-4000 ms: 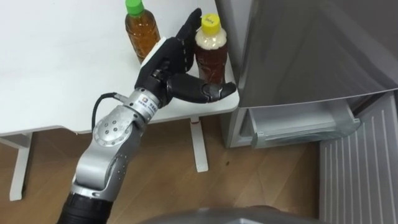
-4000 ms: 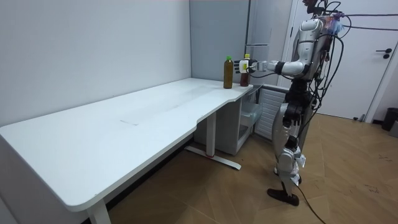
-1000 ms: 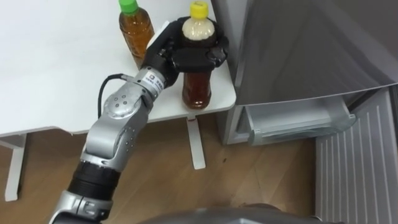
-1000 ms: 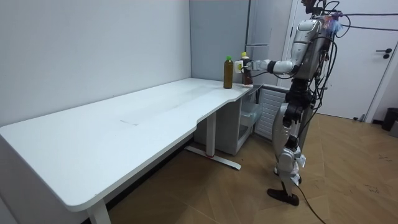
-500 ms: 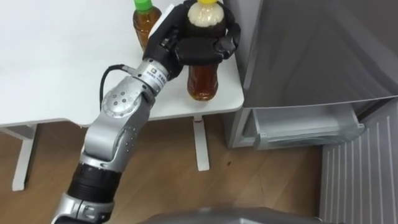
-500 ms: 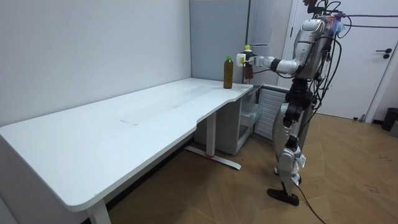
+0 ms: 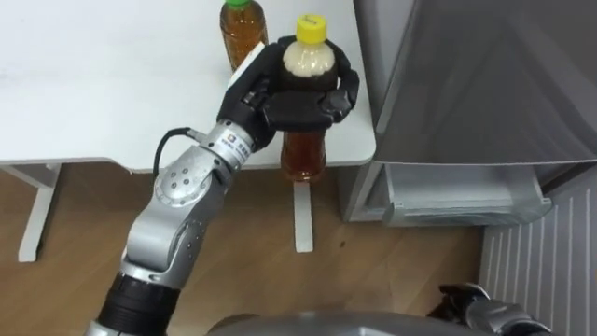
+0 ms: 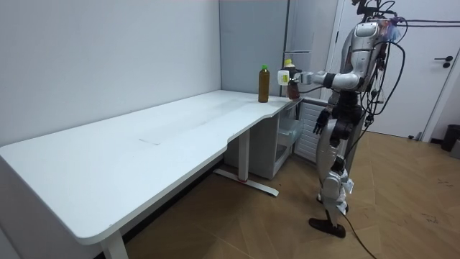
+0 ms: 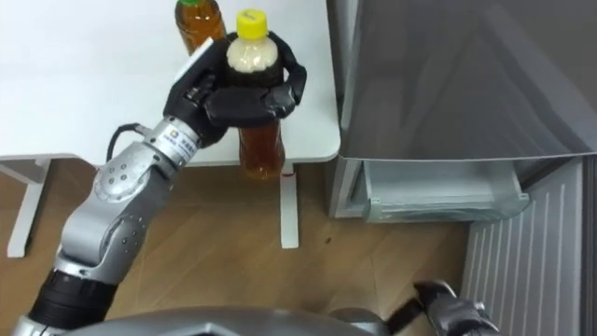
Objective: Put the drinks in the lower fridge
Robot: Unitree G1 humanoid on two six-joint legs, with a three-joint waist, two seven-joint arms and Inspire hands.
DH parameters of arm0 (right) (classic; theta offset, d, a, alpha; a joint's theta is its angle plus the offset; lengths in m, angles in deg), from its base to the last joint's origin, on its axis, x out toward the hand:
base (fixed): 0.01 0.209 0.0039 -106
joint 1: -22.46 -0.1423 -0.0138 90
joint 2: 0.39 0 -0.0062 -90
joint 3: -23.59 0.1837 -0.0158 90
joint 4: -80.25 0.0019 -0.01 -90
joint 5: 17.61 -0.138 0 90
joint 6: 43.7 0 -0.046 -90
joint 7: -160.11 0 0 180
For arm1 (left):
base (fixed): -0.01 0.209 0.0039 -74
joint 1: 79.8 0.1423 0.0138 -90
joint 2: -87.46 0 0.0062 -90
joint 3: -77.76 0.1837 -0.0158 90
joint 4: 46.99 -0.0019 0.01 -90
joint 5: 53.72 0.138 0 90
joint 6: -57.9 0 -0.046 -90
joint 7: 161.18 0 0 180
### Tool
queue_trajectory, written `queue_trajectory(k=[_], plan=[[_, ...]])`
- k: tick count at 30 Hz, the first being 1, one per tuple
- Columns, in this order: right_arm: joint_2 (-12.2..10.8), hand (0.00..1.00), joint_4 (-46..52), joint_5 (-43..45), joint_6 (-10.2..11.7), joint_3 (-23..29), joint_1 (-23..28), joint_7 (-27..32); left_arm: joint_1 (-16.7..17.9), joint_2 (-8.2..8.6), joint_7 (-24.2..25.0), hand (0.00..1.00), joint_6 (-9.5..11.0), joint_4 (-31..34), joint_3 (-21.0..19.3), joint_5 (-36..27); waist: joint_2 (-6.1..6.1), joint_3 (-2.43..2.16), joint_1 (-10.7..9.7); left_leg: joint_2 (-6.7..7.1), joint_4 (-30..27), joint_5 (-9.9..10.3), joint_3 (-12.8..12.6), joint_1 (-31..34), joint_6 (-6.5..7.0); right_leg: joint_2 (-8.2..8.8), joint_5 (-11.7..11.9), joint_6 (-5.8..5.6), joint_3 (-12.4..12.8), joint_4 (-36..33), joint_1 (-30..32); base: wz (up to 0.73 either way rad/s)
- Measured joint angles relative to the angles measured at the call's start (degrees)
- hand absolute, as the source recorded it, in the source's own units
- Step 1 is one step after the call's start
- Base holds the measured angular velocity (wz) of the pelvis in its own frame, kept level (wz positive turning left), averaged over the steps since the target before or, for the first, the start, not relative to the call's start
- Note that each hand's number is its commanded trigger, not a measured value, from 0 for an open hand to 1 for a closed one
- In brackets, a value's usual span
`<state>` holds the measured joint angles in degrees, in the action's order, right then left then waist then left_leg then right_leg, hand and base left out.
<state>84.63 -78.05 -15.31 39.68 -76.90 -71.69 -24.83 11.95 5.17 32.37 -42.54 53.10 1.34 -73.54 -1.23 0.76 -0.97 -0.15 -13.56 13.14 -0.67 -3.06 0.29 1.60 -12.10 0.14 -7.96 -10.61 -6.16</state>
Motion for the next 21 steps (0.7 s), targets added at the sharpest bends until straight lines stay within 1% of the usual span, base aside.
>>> queue_trajectory(k=[2, 3, 4, 5, 7, 8, 9, 13, 16, 18, 21], plan=[[-0.95, 0.00, 3.87, -3.66, 1.18, -0.04, -0.08, -1.57, 0.24, -0.70, 0.01, 1.00, 0.01, 0.02, -0.23, -0.96, -0.04, -0.06, 0.21, -0.02, -0.04, 0.00, 0.01, 0.02, -0.01, -0.02, 0.01, 0.01, -0.07, -0.01, 0.04, 0.04], [-1.83, 0.00, 7.36, -4.40, 1.44, -0.05, 0.10, -2.49, 0.69, -1.26, 0.04, 1.00, 0.10, 0.05, -0.35, -1.70, 0.13, -0.15, 0.23, -0.02, -0.05, 0.00, 0.01, 0.02, -0.01, -0.02, 0.00, 0.01, -0.08, -0.01, 0.02, 0.00], [-2.32, 0.00, 8.94, -4.52, 1.70, -0.06, 0.21, -2.99, 0.99, -1.57, 0.10, 1.00, 0.10, 0.05, -0.40, -2.10, 0.20, -0.20, 0.24, -0.02, -0.04, 0.00, 0.01, -0.02, -0.01, -0.02, 0.00, 0.01, -0.08, -0.02, -0.02, 0.00], [-3.14, 0.00, 12.57, -4.79, 1.90, -0.47, 0.81, -4.21, 1.53, -1.88, 0.53, 1.00, 0.10, 0.05, -0.47, -2.16, 0.26, -0.22, 0.27, -0.01, -0.03, 0.00, 0.02, -0.25, -0.01, 0.01, 0.00, 0.01, -0.16, -0.01, -0.30, 0.04], [-3.99, 0.00, 15.82, -5.94, 2.28, -1.65, 1.08, -6.21, 2.42, -2.13, 1.02, 1.00, 0.10, 0.05, -0.48, -2.11, 0.26, -0.23, 0.22, 0.00, -0.02, 0.00, 0.04, -0.78, -0.01, 0.06, 0.00, 0.01, -0.53, 0.03, -0.95, 0.07], [-4.24, 0.00, 17.49, -6.39, 2.37, -2.24, 1.14, -7.36, 2.79, -2.13, 1.43, 1.00, 0.10, 0.08, -0.49, -2.12, 0.28, -0.24, 0.16, 0.04, -0.03, 0.00, 0.05, -0.85, 0.00, 0.17, 0.00, 0.00, -1.23, 0.03, -1.17, 0.12], [-4.40, 0.00, 18.51, -6.58, 2.47, -2.38, 1.14, -8.51, 3.00, -2.20, 2.07, 1.00, 0.10, 0.08, -0.52, -2.12, 0.30, -0.25, 0.13, 0.08, -0.05, 0.00, 0.22, -0.74, 0.00, 0.25, 0.00, 0.01, -1.80, 0.02, -1.22, 0.13], [-4.70, 0.00, 20.56, -7.06, 2.45, -3.18, 1.20, -10.71, 3.65, -2.25, 3.12, 1.00, 0.10, 0.08, -0.50, -2.09, 0.30, -0.25, 0.32, 0.12, -0.17, 0.00, 0.44, -0.49, 0.00, 0.28, 0.00, 0.00, -2.10, -0.01, -1.15, 0.04], [-4.77, 0.00, 24.84, -7.10, 2.26, -4.06, 1.58, -13.74, 4.58, -1.81, 4.19, 1.00, 0.10, 0.06, -0.48, -1.98, 0.44, -0.29, 0.40, 0.09, -0.36, 0.00, 0.46, -0.42, -0.01, 0.25, 0.00, 0.00, -2.26, -0.03, -1.12, 0.00], [-4.76, 0.00, 29.37, -7.41, 2.37, -4.33, 2.34, -16.79, 5.61, -1.81, 5.82, 1.00, 0.11, 0.06, -0.44, -1.80, 0.65, -0.43, 0.71, 0.05, -0.36, -0.01, 0.43, -0.73, -0.02, 0.21, 0.00, 0.01, -2.25, -0.04, -1.46, 0.00], [-4.66, 0.00, 33.26, -9.30, 2.29, -5.86, 3.70, -19.81, 6.88, -1.99, 6.68, 1.00, 0.10, 0.06, -0.37, -1.64, 0.75, -0.46, 1.13, 0.06, -0.46, -0.01, 0.47, -0.85, -0.02, 0.22, 0.00, 0.00, -2.36, -0.04, -1.71, 0.01]])
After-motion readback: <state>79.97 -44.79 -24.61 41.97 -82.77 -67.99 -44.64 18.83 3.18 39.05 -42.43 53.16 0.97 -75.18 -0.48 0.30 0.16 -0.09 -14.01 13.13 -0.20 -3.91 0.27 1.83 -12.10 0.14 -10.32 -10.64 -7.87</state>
